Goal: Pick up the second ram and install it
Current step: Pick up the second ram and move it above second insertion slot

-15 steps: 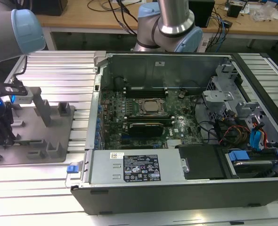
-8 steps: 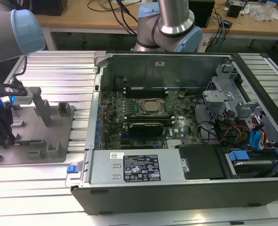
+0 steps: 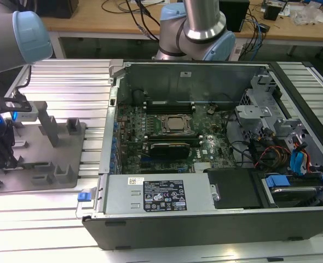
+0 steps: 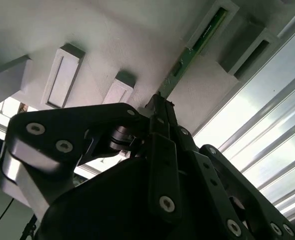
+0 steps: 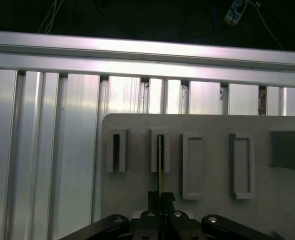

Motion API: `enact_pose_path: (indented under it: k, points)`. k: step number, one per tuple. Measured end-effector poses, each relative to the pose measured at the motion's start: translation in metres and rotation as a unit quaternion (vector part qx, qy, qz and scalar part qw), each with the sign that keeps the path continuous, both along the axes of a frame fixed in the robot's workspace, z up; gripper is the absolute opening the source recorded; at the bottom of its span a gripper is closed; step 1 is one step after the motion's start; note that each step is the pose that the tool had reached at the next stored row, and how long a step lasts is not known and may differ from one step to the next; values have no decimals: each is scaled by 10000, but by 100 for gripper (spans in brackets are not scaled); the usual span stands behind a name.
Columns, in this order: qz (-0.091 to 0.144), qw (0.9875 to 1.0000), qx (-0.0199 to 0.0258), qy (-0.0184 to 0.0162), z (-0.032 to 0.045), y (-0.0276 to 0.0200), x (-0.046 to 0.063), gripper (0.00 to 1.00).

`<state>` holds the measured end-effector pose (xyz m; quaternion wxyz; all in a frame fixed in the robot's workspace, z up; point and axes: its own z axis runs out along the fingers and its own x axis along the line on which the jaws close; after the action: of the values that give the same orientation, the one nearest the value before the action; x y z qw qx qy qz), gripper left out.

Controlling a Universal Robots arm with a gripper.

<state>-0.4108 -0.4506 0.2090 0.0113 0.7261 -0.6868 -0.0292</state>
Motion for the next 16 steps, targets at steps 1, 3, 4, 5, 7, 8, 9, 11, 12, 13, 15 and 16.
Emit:
enact_pose_path:
  k: [1, 3, 4, 5, 7, 8, 9, 11, 12, 13, 15, 16]
  points:
    - [-15, 10000, 0, 0, 0, 0, 0, 9]
    - [-248, 9997, 0, 0, -2, 0, 0, 9]
    - [-262, 9997, 0, 0, -2, 0, 0, 9]
    - [-266, 9996, 0, 0, -2, 0, 0, 9]
    - [-252, 9997, 12, -3, 3, -1, 0, 9]
    - [-241, 9997, 14, -4, 7, 0, 0, 9]
    - [-235, 9997, 14, -4, 14, 0, 0, 9]
    - [-235, 9997, 14, -5, 45, 0, 0, 9]
    - [-234, 9997, 14, -6, 57, 0, 0, 9]
    - [-234, 9997, 14, -7, 59, 0, 1, 9]
    - [-234, 9997, 13, -5, 74, -1, 0, 9]
    - [-235, 9997, 14, -6, 77, 0, 0, 9]
